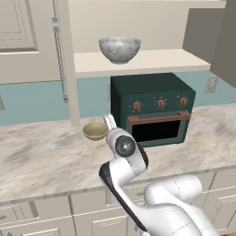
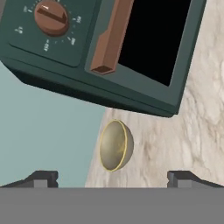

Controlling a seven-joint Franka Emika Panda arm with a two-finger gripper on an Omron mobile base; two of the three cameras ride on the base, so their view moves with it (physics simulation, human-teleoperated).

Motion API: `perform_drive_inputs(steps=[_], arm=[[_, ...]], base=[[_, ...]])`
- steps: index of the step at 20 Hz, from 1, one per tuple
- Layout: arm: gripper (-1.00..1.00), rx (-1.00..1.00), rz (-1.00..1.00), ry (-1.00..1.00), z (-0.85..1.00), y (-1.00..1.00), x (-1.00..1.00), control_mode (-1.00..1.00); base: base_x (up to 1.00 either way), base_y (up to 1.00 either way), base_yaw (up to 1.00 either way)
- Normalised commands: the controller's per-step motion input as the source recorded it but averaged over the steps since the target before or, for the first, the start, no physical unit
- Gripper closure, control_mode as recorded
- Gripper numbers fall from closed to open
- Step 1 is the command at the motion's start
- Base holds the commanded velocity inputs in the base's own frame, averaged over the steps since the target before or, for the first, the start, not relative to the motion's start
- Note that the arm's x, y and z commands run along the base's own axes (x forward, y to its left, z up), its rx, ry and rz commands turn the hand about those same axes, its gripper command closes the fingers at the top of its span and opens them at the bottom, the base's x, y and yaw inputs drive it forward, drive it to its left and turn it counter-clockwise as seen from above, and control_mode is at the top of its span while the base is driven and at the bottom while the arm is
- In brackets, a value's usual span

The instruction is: Pick up the bowls on the counter and stack them on top of one another in the open cabinet. Place the smaller bowl on top of the larger bowl.

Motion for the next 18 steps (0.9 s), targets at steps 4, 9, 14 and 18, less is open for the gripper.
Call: perform_drive_inputs(steps=[4,9,14,18], arm=[[-1.00,0.00,-0.05,0.00,-0.05,0.06,0.22,-1.00],[-1.00,-0.02,-0.02,-0.01,-0.06,0.04,0.18,-1.00],[-1.00,-0.01,-0.02,0.00,-0.13,0.04,0.22,-1.00],[-1.00,0.00,-0.02,0.02,-0.20,0.05,0.18,-1.00]], base=[[0.00,0.00,0.00],[0.00,0.00,0.00],[0.00,0.00,0.00],[0.00,0.00,0.00]])
